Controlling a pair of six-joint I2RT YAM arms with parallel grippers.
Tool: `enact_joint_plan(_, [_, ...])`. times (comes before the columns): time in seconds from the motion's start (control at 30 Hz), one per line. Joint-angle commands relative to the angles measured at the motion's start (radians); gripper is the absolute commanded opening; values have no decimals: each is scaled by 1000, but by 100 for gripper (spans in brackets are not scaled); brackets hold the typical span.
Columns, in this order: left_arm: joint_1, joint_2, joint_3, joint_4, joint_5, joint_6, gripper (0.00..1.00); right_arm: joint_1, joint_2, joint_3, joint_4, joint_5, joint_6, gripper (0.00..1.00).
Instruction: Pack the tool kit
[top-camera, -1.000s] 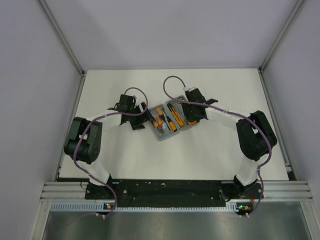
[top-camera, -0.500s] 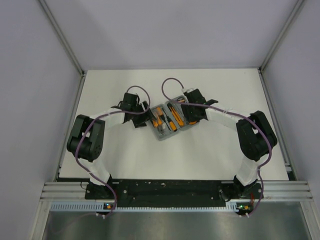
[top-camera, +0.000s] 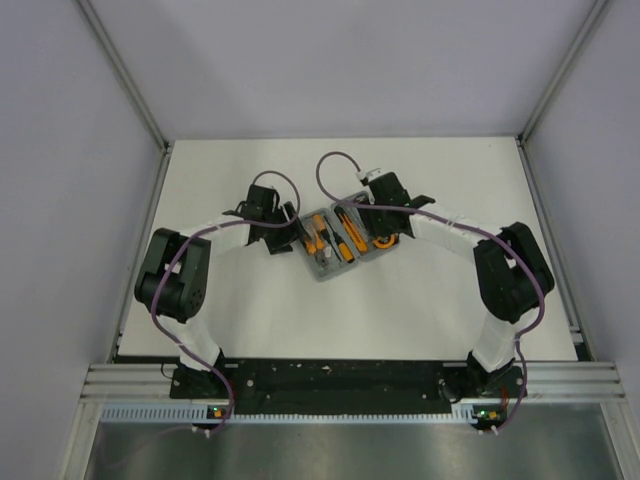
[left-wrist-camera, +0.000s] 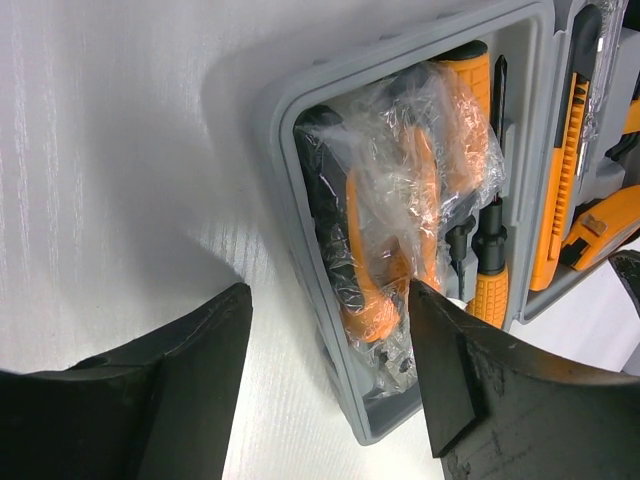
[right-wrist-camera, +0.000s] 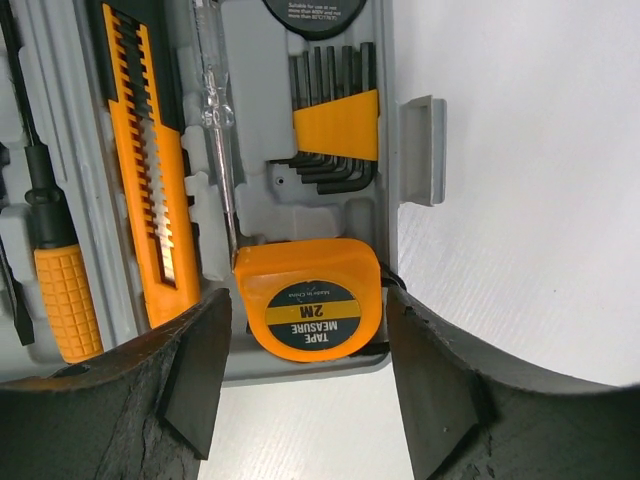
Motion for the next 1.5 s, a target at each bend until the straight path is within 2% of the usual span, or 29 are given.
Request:
enact_joint_plan(0.0, [-3,40,11,-43,-40,25,68,22,0,40,38,-15,-37,62])
enact_joint_plan(0.23, [-3,56,19,-47,-22,27,67,24,65,35,-20,19,-22,57])
enact_joint_plan(0.5, [-3,68,29,-58,-14,33,66,25,105,22,-59,60,3,43])
enact_joint_plan(0.8, [-3,79,32,-58,-2,35,66,59,154,16,-89,97,-51,29])
enact_joint_plan(1.0, [-1,86,42,-58,13,32,66,70,175,6,-129,85,-27,27])
enact_joint_plan(1.2, [-1,89,49,-61,21,33,66,73,218,14,-168,-1,10,23])
enact_joint_plan(1.47, [0,91,55,-61,32,39,66,71,220,3,-182,-81,-11,22])
